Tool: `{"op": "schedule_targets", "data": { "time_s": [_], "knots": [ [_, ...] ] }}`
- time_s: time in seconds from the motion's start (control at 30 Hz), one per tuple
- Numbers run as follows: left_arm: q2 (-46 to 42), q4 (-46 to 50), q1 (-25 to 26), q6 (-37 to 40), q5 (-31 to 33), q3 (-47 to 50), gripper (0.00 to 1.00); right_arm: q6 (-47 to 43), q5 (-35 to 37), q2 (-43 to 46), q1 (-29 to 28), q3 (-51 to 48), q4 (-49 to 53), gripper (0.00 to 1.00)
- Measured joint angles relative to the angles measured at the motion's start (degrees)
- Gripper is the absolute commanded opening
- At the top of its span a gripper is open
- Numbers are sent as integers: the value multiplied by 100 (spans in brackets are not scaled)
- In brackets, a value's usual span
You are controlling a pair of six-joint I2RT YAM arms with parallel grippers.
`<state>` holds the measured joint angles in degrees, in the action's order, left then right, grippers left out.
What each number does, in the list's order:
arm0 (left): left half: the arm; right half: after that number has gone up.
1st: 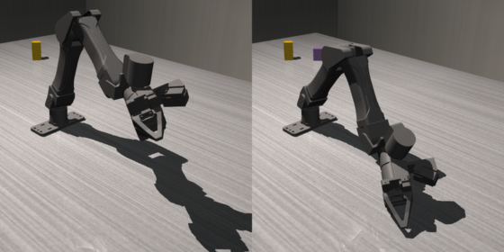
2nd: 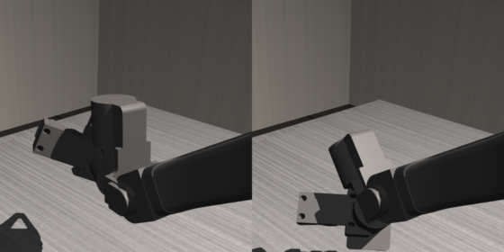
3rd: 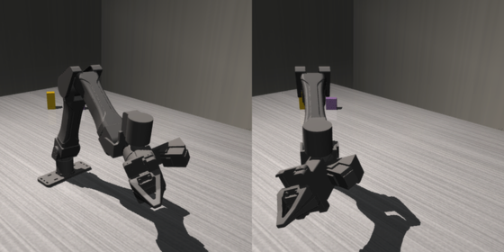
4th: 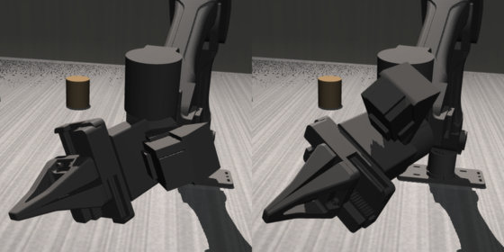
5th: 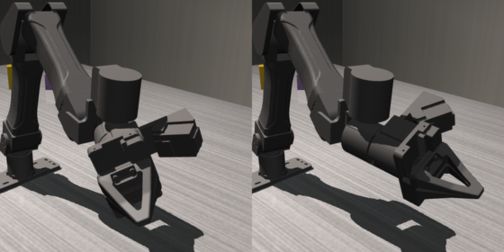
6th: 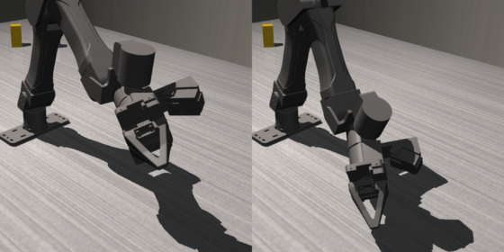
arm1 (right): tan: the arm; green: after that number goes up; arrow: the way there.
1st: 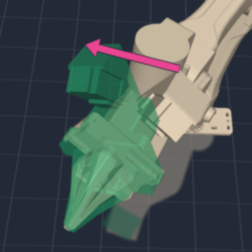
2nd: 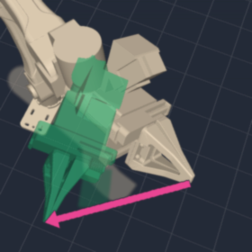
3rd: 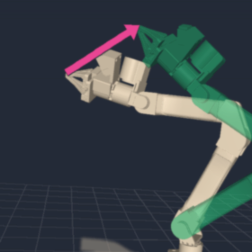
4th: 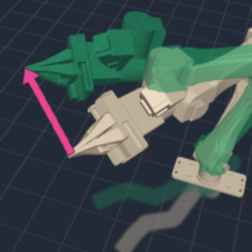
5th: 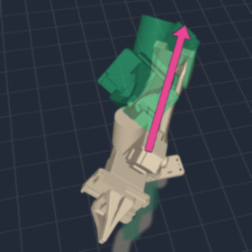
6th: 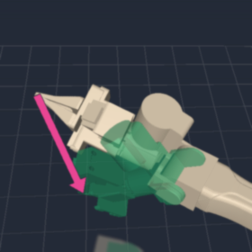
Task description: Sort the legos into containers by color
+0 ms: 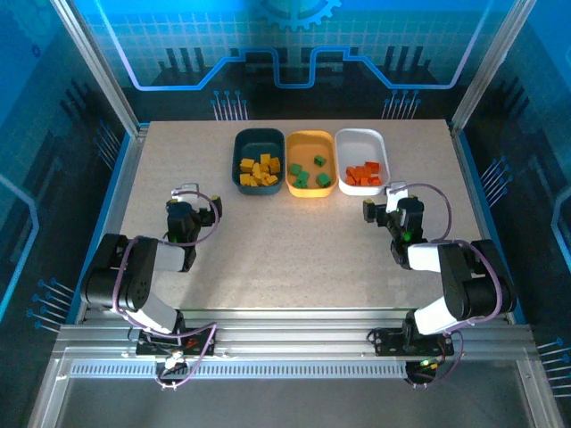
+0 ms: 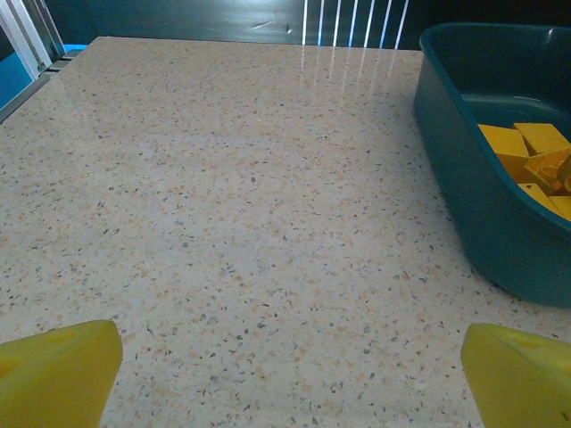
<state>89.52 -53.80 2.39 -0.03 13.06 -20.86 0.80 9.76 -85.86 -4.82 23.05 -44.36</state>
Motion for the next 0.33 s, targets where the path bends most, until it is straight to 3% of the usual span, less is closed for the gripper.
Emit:
{"op": "schedule_targets", "data": {
  "time_s": [0.33],
  "knots": [
    [0, 177, -90, 4, -549, -44, 99, 0, -85, 0, 0, 22, 39, 100]
  ]
}}
